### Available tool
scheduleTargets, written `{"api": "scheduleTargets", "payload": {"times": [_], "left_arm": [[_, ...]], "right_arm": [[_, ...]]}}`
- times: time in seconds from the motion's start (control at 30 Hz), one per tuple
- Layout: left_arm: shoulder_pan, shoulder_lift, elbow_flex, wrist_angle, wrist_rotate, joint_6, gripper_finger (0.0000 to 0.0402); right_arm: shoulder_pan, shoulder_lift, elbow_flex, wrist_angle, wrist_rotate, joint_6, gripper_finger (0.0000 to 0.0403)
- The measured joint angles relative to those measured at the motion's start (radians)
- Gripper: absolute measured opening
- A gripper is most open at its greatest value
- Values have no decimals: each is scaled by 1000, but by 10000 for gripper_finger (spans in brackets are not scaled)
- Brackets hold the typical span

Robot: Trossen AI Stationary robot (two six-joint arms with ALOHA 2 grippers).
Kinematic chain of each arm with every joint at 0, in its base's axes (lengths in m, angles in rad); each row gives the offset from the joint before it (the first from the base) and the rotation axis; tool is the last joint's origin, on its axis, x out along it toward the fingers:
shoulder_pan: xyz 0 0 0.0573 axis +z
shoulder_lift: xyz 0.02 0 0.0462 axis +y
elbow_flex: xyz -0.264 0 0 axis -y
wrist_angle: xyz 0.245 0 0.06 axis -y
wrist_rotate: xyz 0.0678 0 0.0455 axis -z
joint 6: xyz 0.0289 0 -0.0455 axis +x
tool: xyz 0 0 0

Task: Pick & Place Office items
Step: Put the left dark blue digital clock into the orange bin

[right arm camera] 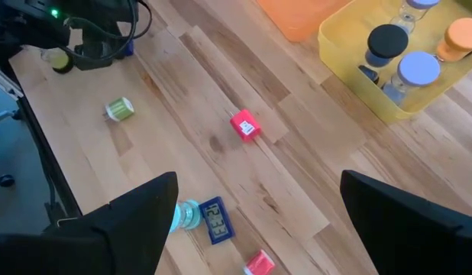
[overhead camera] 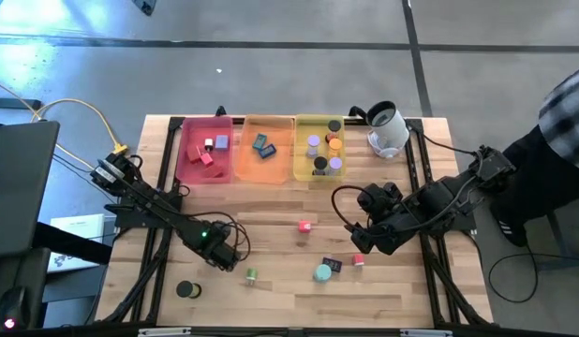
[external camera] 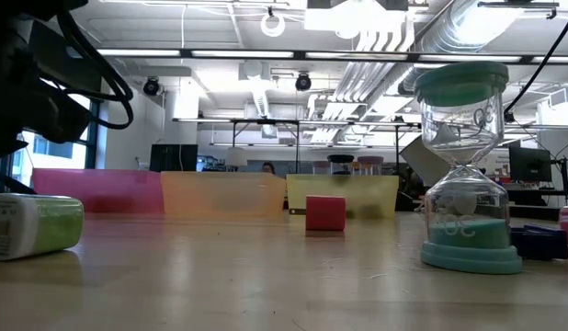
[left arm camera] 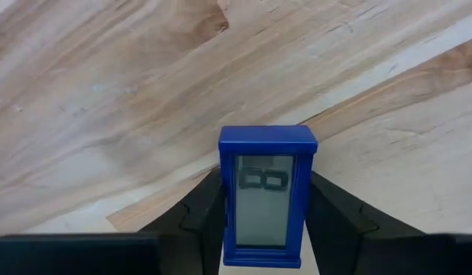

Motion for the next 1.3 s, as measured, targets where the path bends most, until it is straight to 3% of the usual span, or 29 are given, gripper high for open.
{"api": "scheduleTargets", "payload": {"times": [0.27, 0.57, 0.77, 0.93, 1.1, 1.3], "left_arm": [[0, -81, -3, -53, 45, 3, 132], [90, -363, -2, -73, -39, 48, 132], [243, -559, -1, -23, -160, 214, 132], [434, -639, 0, 120, -180, 481, 132], [619, -637, 6, 249, -95, 714, 132], [852, -546, 49, 237, 123, 889, 132]], "right_arm": [[1, 0, 0, 45, -4, 0, 355], [13, 13, 0, 56, 1, -14, 355], [5, 31, 1, 73, 71, -89, 355], [-17, 33, 0, 81, 82, -124, 355], [-29, 35, 0, 83, 99, -132, 355], [-29, 34, 0, 82, 104, -134, 355]]}}
